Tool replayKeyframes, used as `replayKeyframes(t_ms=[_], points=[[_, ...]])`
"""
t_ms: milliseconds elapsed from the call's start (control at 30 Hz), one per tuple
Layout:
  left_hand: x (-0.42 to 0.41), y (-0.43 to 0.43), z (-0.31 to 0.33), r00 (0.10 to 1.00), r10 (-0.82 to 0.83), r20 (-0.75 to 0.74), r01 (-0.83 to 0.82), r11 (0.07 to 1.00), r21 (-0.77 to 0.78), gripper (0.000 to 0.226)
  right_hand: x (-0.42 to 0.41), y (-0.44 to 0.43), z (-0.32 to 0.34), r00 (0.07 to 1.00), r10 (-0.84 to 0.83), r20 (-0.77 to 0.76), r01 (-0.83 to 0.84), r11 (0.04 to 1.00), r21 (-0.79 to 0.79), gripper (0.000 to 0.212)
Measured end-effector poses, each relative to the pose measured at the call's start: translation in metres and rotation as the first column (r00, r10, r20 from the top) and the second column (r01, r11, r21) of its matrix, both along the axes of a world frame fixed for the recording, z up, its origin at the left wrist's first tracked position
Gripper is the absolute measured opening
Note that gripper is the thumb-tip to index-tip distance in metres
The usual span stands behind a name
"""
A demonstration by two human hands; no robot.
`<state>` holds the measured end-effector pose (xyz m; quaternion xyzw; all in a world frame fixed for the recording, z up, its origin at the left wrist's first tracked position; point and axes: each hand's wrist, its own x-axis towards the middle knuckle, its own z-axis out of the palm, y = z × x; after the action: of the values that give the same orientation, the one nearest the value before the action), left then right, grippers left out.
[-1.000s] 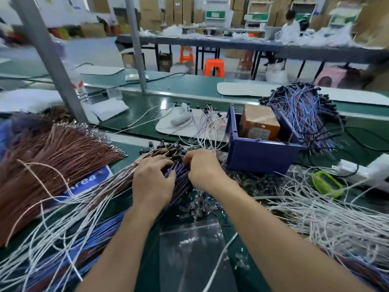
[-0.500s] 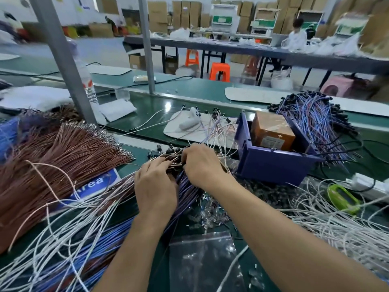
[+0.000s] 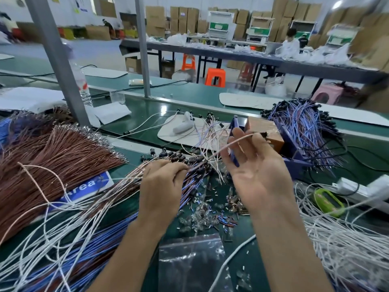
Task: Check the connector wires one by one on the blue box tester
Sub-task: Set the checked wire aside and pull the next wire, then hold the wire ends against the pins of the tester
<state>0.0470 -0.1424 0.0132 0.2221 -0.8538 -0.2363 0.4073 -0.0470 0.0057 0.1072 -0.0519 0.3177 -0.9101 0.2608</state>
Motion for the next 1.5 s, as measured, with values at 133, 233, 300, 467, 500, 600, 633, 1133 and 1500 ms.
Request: replayKeyframes(t_ms=[133, 233, 300, 467, 500, 600, 633, 1133, 1500], points=[[-0.003, 0.022, 0.001, 0.974, -0.225, -0.017, 0.226, 0.974, 0.008, 0.018, -0.002, 0.017, 0.009, 0.983, 0.163, -0.086, -0.159, 0.986, 0.049, 0.026], [-0.002, 0.035, 0.006, 0.937, -0.348, -0.016, 0.348, 0.935, 0.073, 0.027, -0.003, 0.028, 0.009, 0.98, 0.1, -0.171, -0.055, 0.967, 0.247, 0.028], [0.0, 0.037, 0.013, 0.911, -0.413, 0.021, 0.4, 0.893, 0.205, 0.035, -0.01, 0.042, 0.01, 0.995, -0.039, -0.086, 0.053, 0.984, 0.17, 0.035], [0.011, 0.031, 0.021, 0.868, -0.48, 0.125, 0.446, 0.865, 0.23, 0.032, -0.042, 0.104, -0.006, 0.959, -0.254, -0.125, 0.276, 0.935, 0.223, 0.033], [0.011, 0.029, 0.024, 0.864, -0.489, 0.121, 0.445, 0.854, 0.268, 0.031, -0.045, 0.113, -0.013, 0.956, -0.25, -0.152, 0.284, 0.918, 0.278, 0.034], [0.011, 0.024, 0.028, 0.909, -0.396, 0.128, 0.358, 0.9, 0.247, 0.036, -0.05, 0.128, -0.033, 0.951, -0.207, -0.229, 0.286, 0.868, 0.405, 0.041], [0.012, 0.02, 0.03, 0.936, -0.331, 0.122, 0.3, 0.929, 0.219, 0.031, -0.051, 0.131, -0.038, 0.953, -0.198, -0.231, 0.282, 0.861, 0.423, 0.043], [-0.005, 0.079, 0.05, 0.732, -0.68, 0.028, 0.429, 0.493, 0.757, 0.041, -0.052, 0.144, -0.055, 0.955, -0.277, 0.103, 0.293, 0.936, -0.194, 0.044], [-0.06, 0.14, 0.014, 0.862, -0.324, -0.39, 0.417, 0.017, 0.909, 0.011, -0.046, 0.133, -0.069, 0.978, -0.143, 0.153, 0.173, 0.965, -0.199, 0.033]])
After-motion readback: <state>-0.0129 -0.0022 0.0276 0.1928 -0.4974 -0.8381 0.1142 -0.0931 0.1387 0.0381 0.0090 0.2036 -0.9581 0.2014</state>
